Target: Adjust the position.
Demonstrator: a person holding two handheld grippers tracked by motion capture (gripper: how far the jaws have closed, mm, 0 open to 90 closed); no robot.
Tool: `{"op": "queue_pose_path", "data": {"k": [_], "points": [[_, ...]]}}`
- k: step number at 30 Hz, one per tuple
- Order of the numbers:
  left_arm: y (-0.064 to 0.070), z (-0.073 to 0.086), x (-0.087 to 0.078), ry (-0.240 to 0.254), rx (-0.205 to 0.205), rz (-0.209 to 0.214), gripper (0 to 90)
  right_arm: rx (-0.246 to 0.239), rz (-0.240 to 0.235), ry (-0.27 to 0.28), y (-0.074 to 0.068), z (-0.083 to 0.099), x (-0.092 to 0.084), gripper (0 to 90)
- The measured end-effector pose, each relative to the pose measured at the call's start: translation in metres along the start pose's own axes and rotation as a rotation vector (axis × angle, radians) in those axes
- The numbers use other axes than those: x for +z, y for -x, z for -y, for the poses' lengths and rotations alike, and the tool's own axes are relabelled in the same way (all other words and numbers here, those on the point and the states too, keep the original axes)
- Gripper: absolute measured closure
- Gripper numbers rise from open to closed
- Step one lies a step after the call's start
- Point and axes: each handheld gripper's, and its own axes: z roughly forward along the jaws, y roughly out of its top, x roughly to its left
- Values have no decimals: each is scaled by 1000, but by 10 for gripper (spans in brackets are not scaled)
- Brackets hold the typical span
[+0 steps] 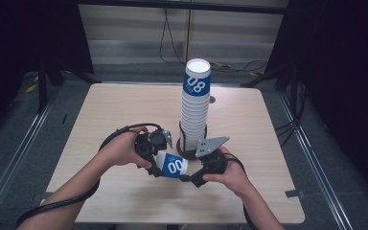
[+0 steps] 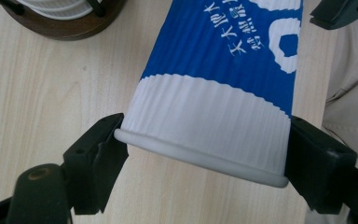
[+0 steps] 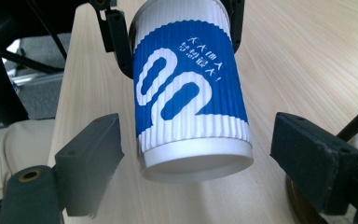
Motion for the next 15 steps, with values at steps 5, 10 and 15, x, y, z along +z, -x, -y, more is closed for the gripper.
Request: {"op": "queue_pose_path", "data": {"k": [5,10,15], "points": [[0,0,1,1,-7,3,195,-37,12,-54,-1,-7,1,157],[0,0,1,0,-12,12,195,-55,2,-95,-1,-12,3,157],[0,0,0,12,-17,12,195,-72,-4,-132,-1,-14,9,158]]}}
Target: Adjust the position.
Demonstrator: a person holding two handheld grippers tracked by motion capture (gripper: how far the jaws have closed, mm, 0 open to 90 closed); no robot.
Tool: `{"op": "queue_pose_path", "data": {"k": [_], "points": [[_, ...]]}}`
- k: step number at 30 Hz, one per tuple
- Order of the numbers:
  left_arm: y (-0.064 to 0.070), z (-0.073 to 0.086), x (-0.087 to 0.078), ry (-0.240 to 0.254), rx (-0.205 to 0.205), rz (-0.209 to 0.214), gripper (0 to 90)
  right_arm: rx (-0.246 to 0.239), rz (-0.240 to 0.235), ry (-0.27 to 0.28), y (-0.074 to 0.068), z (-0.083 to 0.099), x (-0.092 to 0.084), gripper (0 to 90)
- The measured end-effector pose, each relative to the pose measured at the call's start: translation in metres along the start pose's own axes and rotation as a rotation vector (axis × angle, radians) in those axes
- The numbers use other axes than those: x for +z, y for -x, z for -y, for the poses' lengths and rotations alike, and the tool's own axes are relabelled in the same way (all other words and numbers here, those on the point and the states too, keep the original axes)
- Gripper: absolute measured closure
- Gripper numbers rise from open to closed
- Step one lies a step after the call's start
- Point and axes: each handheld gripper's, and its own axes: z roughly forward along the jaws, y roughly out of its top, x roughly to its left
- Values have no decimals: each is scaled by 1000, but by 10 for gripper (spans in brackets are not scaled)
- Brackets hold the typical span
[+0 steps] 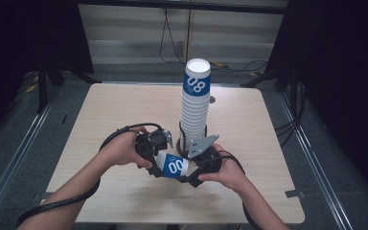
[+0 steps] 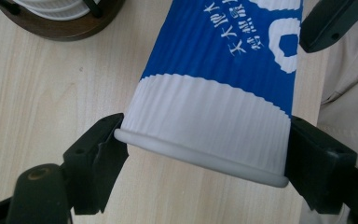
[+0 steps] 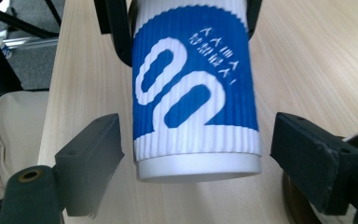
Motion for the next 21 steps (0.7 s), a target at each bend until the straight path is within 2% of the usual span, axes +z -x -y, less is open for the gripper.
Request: {"op": "queue_pose_path", "data": {"k": [4,8,9,12,21], "points": [[-1,0,-2,-3,-2,4,195,3,-4,-8,0,0,4,157],[0,0,-1,15,-11,6,194,8,-7,-5,0,1,5,162],[0,0,0,3,-5,18,194,12,-9,-6,0,1,5,163],[0,-2,1,-4,-6,17,194,20,-13,-11,0,1,5,163],[0,-5,0,3,-10,18,194,-1,-20,-60,2,-1,6,180]]}}
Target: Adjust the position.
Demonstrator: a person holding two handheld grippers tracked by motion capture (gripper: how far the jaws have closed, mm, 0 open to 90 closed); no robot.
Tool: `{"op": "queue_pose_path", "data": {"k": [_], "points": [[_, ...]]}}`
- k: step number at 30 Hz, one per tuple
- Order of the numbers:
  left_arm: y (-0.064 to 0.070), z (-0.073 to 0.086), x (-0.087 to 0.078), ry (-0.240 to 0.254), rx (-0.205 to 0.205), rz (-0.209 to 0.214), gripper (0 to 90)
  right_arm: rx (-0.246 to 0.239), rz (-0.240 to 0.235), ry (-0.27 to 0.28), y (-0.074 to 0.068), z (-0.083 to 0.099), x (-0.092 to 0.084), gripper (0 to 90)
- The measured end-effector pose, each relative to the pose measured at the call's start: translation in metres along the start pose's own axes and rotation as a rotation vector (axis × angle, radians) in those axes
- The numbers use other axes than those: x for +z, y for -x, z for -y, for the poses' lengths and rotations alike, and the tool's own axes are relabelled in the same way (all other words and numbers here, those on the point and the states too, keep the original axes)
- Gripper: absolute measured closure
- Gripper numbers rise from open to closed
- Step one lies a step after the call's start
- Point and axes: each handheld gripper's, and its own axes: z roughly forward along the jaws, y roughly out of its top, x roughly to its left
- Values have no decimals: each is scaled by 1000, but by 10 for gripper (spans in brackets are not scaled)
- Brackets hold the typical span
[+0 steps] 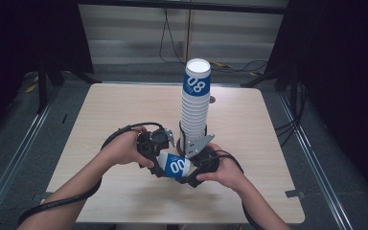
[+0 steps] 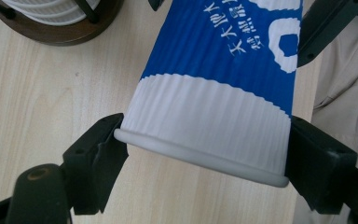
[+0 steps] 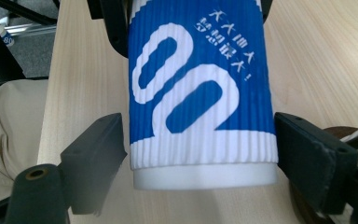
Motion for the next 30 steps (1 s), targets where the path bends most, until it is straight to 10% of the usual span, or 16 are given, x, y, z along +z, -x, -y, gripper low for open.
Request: {"op": "queue_pose_path", "data": {"k": [30], "points": [[2,-3,-2,-3,-5,16,191,-24,-1,-47,-3,-5,4,248]]}}
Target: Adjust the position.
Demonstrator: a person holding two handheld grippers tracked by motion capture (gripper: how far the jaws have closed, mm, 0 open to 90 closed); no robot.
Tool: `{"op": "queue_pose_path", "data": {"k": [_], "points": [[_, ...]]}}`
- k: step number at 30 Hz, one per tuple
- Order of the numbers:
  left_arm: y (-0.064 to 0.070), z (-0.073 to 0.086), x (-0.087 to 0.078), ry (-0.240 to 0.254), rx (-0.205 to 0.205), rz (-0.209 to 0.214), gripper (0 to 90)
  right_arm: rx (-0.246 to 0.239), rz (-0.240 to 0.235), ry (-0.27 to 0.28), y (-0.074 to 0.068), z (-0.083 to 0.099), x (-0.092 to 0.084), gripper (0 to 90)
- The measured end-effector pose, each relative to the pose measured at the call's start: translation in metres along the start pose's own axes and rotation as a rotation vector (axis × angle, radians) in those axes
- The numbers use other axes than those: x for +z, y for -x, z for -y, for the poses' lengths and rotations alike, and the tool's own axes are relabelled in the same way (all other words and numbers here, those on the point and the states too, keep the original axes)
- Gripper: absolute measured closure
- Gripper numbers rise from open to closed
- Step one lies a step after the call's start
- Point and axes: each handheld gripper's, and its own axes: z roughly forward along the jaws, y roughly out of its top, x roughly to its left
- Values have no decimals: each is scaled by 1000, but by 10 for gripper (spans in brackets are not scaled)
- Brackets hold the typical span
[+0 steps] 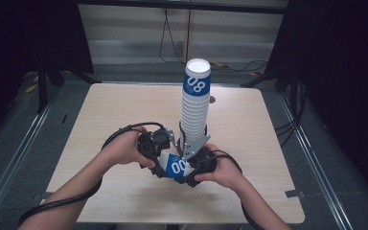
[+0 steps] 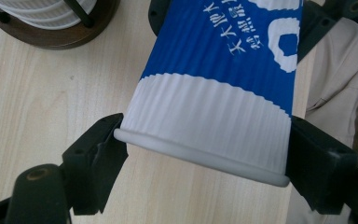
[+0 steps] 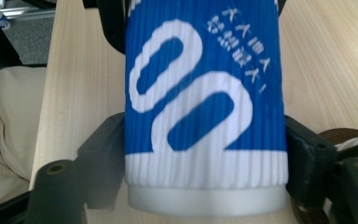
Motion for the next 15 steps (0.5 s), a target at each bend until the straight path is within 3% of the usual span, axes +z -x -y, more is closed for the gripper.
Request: {"op": "queue_pose_path", "data": {"k": [4,9,15], "points": [[0,0,1,2,1,-4,191,-11,0,18,0,-3,0,231],[0,0,1,-10,-3,3,191,-24,4,21,0,-4,0,270],[0,1,1,13,-2,-5,189,-38,13,26,-1,-3,-1,282]]}}
